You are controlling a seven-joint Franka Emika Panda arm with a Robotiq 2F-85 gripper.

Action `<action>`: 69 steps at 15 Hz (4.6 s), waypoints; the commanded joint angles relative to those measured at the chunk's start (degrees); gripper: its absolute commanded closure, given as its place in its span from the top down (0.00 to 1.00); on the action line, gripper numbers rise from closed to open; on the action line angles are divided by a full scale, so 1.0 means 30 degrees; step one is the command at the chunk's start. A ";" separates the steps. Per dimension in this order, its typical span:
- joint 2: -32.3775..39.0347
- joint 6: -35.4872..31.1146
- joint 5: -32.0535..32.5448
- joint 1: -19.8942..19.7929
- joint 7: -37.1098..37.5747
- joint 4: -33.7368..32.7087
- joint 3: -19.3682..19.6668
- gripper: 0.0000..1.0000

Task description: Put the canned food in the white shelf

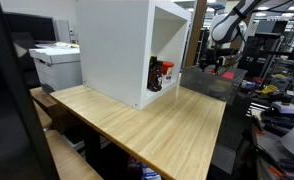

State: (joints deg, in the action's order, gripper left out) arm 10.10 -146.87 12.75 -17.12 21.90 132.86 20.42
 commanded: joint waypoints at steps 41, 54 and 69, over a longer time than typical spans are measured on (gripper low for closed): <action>-0.6223 0.0018 0.2538 -0.0466 -0.0260 0.3067 0.0065 0.34; -0.8426 -0.0591 0.3509 -0.0539 -0.1310 0.3842 -0.2361 0.34; -0.9458 -0.0376 0.2481 0.1132 -0.4226 0.4343 -0.4117 0.34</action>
State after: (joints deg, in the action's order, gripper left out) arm -15.94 -147.58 21.78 -14.31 12.48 144.54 8.96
